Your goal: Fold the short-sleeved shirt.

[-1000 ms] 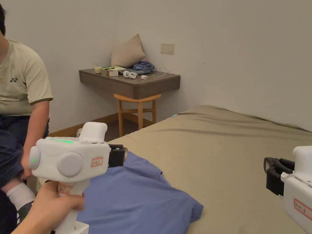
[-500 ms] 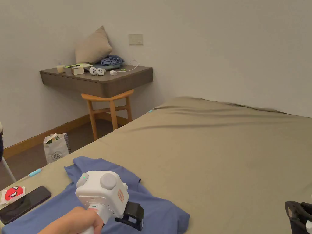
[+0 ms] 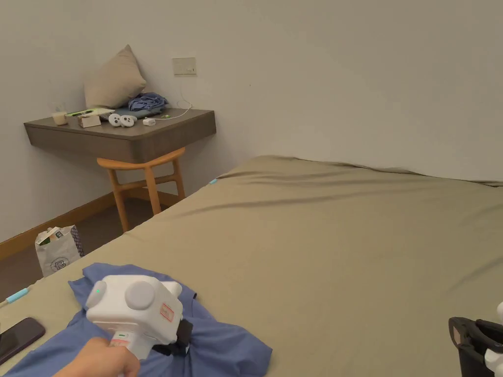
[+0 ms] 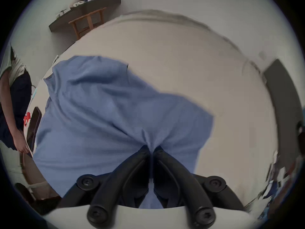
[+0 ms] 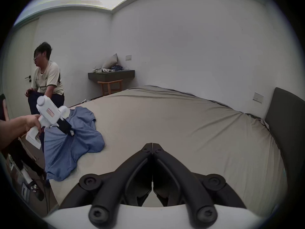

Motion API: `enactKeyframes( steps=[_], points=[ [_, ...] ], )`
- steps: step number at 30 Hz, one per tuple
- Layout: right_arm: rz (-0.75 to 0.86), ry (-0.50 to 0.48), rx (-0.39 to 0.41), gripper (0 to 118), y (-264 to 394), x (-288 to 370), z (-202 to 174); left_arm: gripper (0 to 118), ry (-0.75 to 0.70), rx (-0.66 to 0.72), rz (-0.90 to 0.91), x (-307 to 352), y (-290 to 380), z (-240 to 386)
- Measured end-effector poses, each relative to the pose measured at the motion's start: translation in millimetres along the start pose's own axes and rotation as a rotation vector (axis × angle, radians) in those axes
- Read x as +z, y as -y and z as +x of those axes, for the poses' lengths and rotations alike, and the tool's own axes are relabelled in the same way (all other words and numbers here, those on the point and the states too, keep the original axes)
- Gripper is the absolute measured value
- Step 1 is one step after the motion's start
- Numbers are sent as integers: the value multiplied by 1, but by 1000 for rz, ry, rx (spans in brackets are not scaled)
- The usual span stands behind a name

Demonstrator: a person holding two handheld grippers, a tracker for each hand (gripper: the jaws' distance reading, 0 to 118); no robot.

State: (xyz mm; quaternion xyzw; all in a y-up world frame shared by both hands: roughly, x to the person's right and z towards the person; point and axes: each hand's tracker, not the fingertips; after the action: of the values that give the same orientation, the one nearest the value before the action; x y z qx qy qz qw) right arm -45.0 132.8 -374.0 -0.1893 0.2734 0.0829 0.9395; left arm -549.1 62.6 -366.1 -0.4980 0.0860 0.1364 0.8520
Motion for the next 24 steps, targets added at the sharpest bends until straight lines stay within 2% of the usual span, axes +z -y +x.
enactKeyframes(
  steps=[5,7,11,14,19,24],
  points=[
    [5,57,-54,2,6,25,30,1,47,-127,113,62,-28,47],
    [11,81,-62,2,7,37,41,1,130,-143,156,87,-43,71],
    [9,145,-89,2,10,69,69,1,163,-340,267,146,-56,168],
    [16,215,-99,2,14,98,91,1,248,-447,270,164,-73,236],
    [4,332,-145,2,27,148,133,1,379,-573,265,162,-64,356],
    [-41,518,-175,2,43,194,173,1,600,-655,138,104,-32,470]
  ],
)
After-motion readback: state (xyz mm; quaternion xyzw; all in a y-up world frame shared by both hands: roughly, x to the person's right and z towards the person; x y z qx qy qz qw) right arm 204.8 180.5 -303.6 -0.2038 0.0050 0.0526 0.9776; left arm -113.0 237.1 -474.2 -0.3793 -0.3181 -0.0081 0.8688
